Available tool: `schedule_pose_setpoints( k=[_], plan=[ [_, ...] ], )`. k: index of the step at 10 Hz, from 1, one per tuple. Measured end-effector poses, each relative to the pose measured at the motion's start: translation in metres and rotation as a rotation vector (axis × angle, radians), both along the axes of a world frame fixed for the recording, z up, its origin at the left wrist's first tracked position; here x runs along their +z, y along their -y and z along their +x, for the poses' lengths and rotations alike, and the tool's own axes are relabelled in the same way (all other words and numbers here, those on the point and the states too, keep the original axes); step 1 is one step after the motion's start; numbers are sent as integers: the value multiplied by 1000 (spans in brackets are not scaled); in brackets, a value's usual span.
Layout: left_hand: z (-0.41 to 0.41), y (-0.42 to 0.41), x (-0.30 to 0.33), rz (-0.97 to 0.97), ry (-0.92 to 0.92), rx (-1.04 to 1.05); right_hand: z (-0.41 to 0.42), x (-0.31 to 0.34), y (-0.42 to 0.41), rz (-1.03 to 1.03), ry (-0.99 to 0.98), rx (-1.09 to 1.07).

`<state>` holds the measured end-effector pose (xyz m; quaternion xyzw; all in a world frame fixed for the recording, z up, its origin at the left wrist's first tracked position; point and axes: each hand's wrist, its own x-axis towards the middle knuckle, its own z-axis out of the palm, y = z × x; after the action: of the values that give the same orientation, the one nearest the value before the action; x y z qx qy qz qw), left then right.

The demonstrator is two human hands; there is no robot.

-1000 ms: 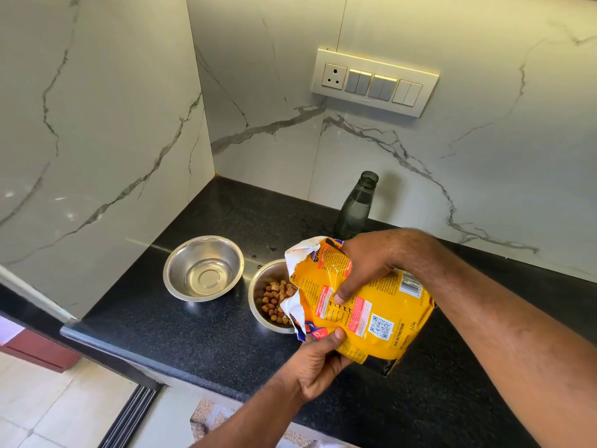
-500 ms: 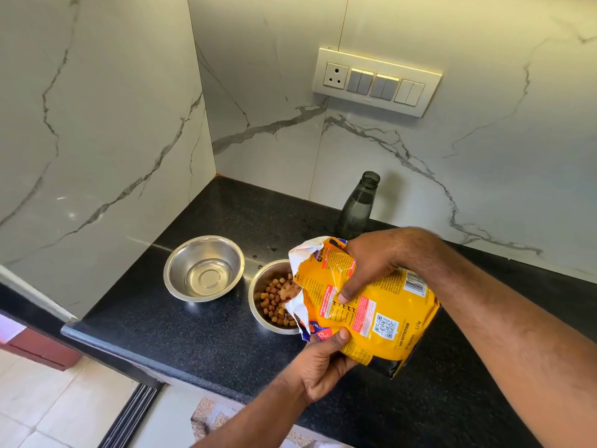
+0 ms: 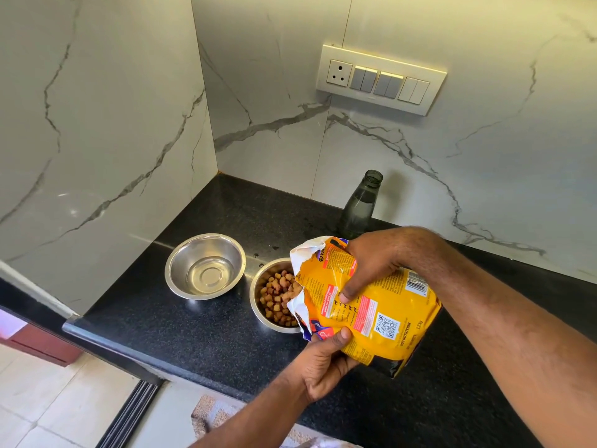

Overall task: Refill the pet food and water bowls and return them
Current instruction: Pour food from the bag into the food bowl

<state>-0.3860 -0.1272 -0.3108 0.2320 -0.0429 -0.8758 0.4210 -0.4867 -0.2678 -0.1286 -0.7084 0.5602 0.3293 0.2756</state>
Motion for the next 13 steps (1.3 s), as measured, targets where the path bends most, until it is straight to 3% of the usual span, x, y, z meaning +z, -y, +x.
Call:
schedule_pose_setpoints(
  k=[13],
  plan=[
    [0, -8, 2, -10, 18, 17, 5, 6, -6, 5, -4, 19]
  ],
)
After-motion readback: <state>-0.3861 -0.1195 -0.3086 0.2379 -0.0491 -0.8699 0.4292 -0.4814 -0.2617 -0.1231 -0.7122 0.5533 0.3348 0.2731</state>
